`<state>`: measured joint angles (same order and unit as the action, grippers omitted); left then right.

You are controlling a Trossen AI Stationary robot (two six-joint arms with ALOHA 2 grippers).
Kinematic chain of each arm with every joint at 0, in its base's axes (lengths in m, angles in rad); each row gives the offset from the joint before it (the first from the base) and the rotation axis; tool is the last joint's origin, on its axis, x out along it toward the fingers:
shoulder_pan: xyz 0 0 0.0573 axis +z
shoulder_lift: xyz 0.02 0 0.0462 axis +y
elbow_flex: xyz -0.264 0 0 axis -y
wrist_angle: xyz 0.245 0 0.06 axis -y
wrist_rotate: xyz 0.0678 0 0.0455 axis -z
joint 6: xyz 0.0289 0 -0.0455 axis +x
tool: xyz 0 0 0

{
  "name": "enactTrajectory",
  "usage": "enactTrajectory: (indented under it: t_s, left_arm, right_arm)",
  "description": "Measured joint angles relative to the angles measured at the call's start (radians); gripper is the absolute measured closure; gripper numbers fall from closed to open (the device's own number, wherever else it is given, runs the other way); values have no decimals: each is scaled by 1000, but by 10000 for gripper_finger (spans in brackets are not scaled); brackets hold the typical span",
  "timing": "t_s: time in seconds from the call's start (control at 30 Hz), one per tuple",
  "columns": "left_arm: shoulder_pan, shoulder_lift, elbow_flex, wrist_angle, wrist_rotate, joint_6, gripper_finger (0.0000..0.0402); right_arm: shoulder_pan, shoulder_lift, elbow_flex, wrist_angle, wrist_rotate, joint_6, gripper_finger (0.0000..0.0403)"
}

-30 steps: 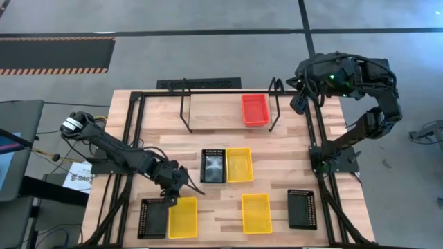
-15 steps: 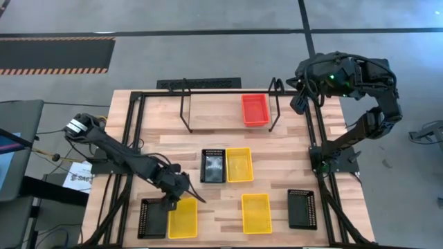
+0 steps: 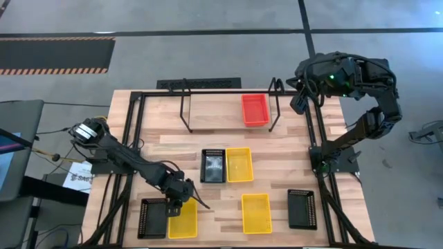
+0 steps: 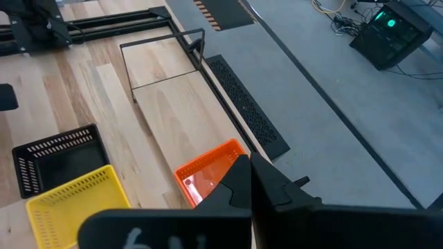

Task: Stack baskets on shelf by color
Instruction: Put the bottom left yellow bin on the shelf

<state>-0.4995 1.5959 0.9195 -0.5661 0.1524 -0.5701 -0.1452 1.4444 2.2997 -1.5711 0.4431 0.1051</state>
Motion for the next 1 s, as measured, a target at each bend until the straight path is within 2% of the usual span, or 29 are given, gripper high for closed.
enactTrajectory:
  t_s: [0.17, 0.27, 0.37, 0.4, 0.6, 0.73, 0.83, 1.0]
  left_arm:
    - [3, 23, 0, 1, 19, -33, 219]
    - [21, 23, 0, 2, 20, -73, 276]
    - [51, 23, 0, 1, 41, -124, 366]
    - [63, 23, 0, 0, 50, -138, 383]
    - [125, 7, 48, -58, 90, -115, 400]
    - [178, -35, 172, -244, 105, -35, 401]
    - [220, -76, 310, -396, 42, 25, 401]
    - [294, -113, 598, -608, -162, 134, 401]
  right_arm:
    - [0, 0, 0, 0, 0, 0, 395]
    - [0, 0, 0, 0, 0, -1, 395]
    - [0, 0, 0, 0, 0, 0, 395]
    - [0, 0, 0, 0, 0, 0, 395]
    - [0, 0, 0, 0, 0, 0, 395]
    - [0, 0, 0, 0, 0, 0, 395]
    - [0, 0, 0, 0, 0, 0, 395]
    - [0, 0, 0, 0, 0, 0, 395]
